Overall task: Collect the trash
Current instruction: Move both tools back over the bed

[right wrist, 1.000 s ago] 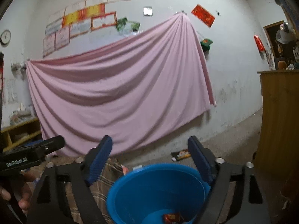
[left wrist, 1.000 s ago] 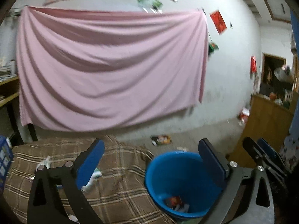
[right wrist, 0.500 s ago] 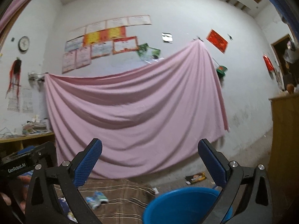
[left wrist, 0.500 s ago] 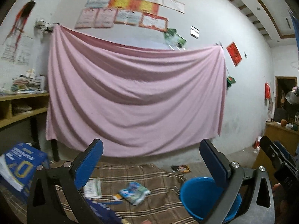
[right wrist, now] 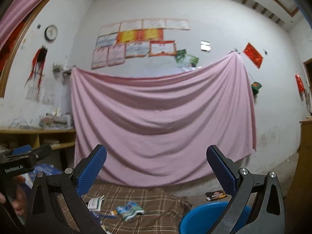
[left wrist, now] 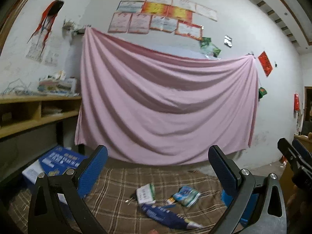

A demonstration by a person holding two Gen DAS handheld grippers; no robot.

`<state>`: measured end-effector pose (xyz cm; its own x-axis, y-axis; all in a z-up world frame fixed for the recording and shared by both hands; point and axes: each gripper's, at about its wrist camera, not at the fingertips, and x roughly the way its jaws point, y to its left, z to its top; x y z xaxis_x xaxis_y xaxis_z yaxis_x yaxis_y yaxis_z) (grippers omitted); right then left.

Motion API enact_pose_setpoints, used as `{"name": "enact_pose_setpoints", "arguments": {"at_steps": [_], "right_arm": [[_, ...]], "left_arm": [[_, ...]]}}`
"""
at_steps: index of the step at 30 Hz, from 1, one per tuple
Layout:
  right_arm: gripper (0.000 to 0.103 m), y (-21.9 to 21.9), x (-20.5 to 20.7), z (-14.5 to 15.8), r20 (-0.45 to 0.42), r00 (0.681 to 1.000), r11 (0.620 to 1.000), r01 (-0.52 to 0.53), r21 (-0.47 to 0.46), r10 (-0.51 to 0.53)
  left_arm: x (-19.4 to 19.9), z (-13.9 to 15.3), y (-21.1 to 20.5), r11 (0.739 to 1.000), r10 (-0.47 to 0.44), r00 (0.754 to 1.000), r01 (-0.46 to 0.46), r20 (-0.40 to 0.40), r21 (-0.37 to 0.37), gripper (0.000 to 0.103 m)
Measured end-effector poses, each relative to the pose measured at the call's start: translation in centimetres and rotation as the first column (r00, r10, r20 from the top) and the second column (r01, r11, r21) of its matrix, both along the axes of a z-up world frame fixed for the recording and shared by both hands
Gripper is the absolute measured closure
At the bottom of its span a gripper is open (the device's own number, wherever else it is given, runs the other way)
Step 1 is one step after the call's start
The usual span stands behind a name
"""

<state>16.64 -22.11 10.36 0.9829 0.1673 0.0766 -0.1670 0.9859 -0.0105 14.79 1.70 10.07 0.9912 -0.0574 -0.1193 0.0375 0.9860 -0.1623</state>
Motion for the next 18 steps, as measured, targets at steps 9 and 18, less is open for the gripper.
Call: {"name": "enact_pose_setpoints", "arguments": {"at_steps": [9,18], "right_arm": [[0.000,2.3,3.0,-3.9,-0.183,0.982,0.994,-0.054,-0.093,0.036],[0.000,1.9,6.2,-7.2,-0.380,0.925,0.986,-0.086,-0.146,0.024]], "left_arm": [[1.6,-4.6,1.5,0.999,0.004,0.982,-0.014,-0.191,-0.052,0.002],[5.5,-8.6,0.4,0.995,-0.033,0.901,-0.012,-0.432,-0.100,0.002]]}}
